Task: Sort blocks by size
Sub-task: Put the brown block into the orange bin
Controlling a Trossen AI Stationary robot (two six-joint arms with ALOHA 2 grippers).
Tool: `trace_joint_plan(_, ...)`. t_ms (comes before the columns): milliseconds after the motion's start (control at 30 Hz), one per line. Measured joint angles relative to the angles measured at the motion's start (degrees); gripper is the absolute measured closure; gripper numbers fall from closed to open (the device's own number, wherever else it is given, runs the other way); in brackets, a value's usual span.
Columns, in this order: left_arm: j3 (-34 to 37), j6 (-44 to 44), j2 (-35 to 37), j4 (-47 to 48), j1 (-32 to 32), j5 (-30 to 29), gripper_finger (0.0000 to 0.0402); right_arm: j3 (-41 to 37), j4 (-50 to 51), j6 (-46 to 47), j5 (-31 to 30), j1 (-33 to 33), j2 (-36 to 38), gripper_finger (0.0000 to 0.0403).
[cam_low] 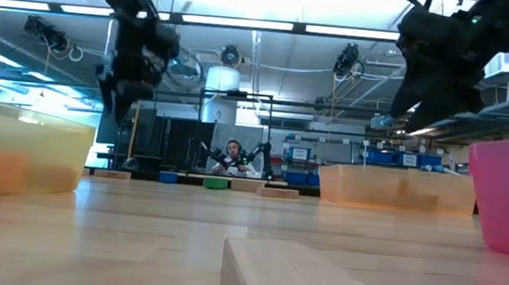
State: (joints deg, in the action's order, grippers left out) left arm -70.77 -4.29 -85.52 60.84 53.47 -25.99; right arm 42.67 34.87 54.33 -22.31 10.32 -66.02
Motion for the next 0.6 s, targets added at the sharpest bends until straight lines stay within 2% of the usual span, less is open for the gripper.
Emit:
trace_joint_plan(133,-1.46,2.18,-8.0,2.68,1.3,6.37,0.0135,-0.08,-0.52,-0.02,-0.22,-0.68,0.0,0.0148)
trace_joint_plan(300,-2.28,4.8,-16.05,4.69,2.5,6.36,0.0135,-0.08,-0.6,0.0,-0.37,-1.19,0.0,0.0145)
trace_joint_plan(600,-2.38,5.04,-17.28,5.18,7.08,7.66,0.0136,-0.08,-1.1,0.13,-0.47,-1.19,0.0,0.0148)
